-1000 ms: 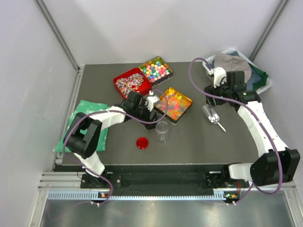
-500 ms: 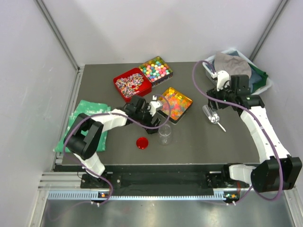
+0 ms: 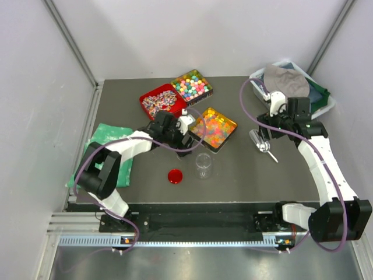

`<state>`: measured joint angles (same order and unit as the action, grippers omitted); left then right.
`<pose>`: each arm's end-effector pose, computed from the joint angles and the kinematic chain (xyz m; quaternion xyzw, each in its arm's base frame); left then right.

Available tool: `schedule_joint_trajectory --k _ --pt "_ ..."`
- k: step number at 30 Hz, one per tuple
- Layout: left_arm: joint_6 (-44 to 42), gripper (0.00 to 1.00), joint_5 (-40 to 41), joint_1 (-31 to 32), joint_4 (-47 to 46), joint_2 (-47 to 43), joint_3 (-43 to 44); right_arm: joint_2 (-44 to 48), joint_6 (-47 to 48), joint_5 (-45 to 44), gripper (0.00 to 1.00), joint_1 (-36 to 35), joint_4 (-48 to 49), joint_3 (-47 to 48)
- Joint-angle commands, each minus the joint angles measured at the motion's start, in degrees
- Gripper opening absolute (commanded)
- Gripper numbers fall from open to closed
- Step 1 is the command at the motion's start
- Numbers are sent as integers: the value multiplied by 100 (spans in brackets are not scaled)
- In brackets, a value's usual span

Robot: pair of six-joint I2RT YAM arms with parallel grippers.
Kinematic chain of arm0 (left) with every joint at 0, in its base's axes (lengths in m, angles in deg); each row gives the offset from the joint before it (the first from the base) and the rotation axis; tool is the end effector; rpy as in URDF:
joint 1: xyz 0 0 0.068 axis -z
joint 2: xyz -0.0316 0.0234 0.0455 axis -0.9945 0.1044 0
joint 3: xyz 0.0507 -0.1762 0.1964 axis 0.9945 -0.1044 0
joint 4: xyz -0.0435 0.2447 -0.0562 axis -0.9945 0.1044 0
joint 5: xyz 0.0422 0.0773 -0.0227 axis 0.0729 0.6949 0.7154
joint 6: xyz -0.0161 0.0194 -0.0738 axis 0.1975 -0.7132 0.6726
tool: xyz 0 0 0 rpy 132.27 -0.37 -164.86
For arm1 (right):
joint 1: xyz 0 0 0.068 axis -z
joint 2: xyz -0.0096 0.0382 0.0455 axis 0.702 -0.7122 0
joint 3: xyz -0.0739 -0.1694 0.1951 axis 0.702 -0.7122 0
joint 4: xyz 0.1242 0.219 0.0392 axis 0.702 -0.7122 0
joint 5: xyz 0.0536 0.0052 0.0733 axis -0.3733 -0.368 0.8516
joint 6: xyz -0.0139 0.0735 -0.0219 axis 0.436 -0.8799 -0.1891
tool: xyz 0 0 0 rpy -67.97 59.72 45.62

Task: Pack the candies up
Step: Adjust the packing bottle at the center of the board.

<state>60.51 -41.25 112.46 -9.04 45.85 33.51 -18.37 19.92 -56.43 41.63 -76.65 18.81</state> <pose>0.2978 -0.1941 0.1672 0.4120 0.8145 -0.2454 0.3263 0.2585 0.0277 0.2961 -0.2116 0.8933 0.0471 0.3937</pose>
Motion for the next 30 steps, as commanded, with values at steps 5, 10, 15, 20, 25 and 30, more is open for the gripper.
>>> schedule_joint_trajectory --k 5,10,15,20,25,30 --pt "138 99 -267 -1068 231 -638 934 244 94 102 84 68 105 -12" --pt "164 99 -338 -1745 399 -981 1199 517 121 50 95 76 26 -21" --pt "208 99 -39 -1974 416 -1262 1410 640 156 -126 99 76 105 -65" --pt "252 99 -91 -1975 312 -1070 1516 394 454 -574 99 111 149 -249" --pt "402 99 -496 -1834 47 -341 1743 201 954 -321 92 629 403 -845" --pt "411 99 -434 -1378 -146 529 2095 60 1377 93 87 1157 404 -1207"
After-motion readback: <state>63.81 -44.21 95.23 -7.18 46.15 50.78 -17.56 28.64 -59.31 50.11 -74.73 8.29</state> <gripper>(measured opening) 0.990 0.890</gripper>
